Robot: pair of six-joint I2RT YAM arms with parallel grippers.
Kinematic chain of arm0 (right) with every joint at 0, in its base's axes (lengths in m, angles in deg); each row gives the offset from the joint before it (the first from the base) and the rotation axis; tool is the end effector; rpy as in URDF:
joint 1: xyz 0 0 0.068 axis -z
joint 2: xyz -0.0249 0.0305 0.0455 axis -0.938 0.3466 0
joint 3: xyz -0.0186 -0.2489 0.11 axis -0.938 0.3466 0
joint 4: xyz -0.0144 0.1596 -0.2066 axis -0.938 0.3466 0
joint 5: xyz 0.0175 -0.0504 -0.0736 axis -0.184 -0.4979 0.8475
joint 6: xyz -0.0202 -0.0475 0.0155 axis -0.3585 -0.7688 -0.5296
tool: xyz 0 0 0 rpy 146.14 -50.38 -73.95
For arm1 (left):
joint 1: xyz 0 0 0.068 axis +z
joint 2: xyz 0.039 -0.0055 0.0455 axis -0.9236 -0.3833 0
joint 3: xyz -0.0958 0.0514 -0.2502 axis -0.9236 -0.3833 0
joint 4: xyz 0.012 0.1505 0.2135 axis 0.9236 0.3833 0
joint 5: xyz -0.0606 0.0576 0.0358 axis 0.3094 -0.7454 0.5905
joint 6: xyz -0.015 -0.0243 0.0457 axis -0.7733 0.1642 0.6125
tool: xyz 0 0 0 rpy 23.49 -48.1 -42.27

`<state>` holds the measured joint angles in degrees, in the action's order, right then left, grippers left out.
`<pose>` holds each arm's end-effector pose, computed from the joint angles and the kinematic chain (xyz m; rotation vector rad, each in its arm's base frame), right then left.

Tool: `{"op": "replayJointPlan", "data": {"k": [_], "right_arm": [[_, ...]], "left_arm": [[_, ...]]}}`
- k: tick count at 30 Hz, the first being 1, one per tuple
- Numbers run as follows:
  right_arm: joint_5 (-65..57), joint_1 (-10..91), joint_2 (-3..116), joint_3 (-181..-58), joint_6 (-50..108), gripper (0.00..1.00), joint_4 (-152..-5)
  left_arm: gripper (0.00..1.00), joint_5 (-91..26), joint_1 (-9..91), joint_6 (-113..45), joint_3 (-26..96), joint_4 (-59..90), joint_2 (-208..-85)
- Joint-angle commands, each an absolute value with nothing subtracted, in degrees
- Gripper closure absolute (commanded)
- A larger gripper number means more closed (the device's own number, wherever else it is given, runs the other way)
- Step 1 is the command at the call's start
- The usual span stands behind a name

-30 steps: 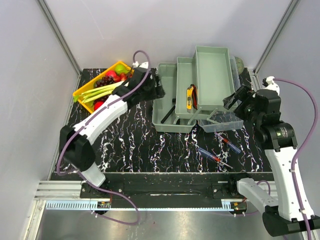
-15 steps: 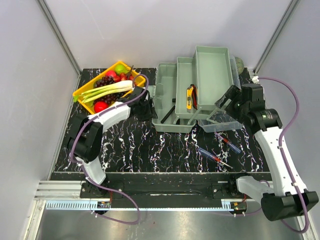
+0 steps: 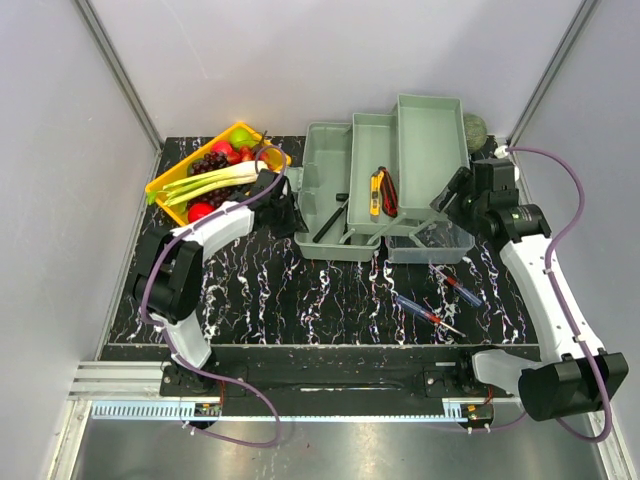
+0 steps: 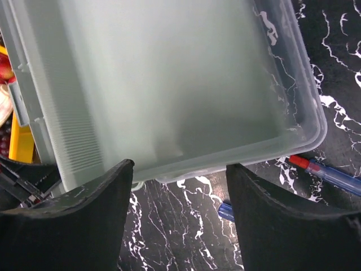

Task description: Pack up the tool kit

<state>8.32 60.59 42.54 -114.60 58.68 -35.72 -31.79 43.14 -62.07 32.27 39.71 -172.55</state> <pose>0.2397 0.0359 0.3602 0.5795 2.2168 0.3327 0.3399 -0.1596 0.2061 -0.2931 2.6012 -0.6270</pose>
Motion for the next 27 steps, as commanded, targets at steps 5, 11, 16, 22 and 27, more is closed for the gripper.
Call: {"op": "replayJointPlan", "data": {"k": [5,11,16,22,27], "right_arm": [[10.7,60.1,36.8,-119.9,56.3,0.07,-33.3],[10.4,60.1,32.8,-121.9,54.9,0.05,-25.9],[5.0,60.1,26.2,-116.0,54.0,0.07,-19.3],[-1.6,60.1,22.9,-107.1,59.9,0.09,-12.8],[-0.8,60.1,22.4,-95.0,71.0,0.11,-15.5]], "left_arm": [[0.39,-34.7,44.4,-59.5,32.0,41.5,-167.0],[0.29,-35.3,44.1,-55.8,33.0,41.7,-160.0],[0.25,-34.5,44.0,-54.1,32.3,40.2,-155.3],[0.22,-35.5,44.0,-52.1,29.2,37.4,-149.5],[0.22,-36.8,44.0,-52.0,27.7,37.2,-147.1]]}}
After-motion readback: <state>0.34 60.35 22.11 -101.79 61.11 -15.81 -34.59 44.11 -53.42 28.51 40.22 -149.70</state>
